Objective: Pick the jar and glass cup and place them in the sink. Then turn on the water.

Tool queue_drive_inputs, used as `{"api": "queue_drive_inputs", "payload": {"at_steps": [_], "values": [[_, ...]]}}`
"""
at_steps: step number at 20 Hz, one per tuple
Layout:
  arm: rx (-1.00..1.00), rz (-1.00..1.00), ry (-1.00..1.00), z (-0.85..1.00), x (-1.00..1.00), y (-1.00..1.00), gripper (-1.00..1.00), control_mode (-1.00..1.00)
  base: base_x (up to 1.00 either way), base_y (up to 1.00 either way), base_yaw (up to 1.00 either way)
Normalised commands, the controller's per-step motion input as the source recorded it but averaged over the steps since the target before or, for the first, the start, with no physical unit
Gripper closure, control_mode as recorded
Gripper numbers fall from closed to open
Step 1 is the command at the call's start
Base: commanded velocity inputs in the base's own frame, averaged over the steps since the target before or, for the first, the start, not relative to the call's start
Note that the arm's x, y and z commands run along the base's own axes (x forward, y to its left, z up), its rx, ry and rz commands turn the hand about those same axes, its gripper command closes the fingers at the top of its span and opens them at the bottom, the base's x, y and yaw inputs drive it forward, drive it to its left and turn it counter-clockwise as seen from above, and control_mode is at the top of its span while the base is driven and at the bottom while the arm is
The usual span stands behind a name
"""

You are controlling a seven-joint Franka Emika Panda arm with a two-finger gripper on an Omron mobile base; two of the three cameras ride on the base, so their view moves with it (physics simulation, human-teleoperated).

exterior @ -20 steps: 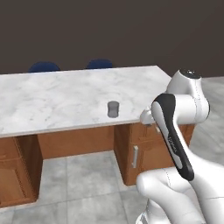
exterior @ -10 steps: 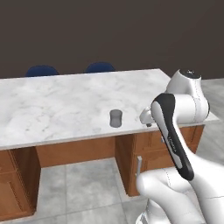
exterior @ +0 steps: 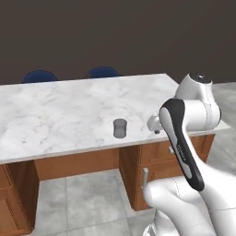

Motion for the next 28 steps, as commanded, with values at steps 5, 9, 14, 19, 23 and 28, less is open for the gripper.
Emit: {"api": "queue_drive_inputs", "payload": {"at_steps": [5, 9, 14, 19, 23, 28], "values": [[0.00, 0.00, 0.00, 0.00, 0.00, 0.00, -1.00, 1.00, 0.62, -0.25, 0.00], [0.00, 0.00, 0.00, 0.00, 0.00, 0.00, -1.00, 1.00, 0.50, -0.22, 0.00], [0.00, 0.00, 0.00, 0.00, 0.00, 0.00, -1.00, 1.00, 0.39, -0.10, 0.00], [0.00, 0.00, 0.00, 0.00, 0.00, 0.00, -1.00, 1.00, 0.28, 0.00, 0.00], [0.00, 0.00, 0.00, 0.00, 0.00, 0.00, -1.00, 1.00, 0.39, 0.00, 0.00], [0.00, 0.00, 0.00, 0.00, 0.00, 0.00, -1.00, 1.00, 0.35, 0.00, 0.00]]}}
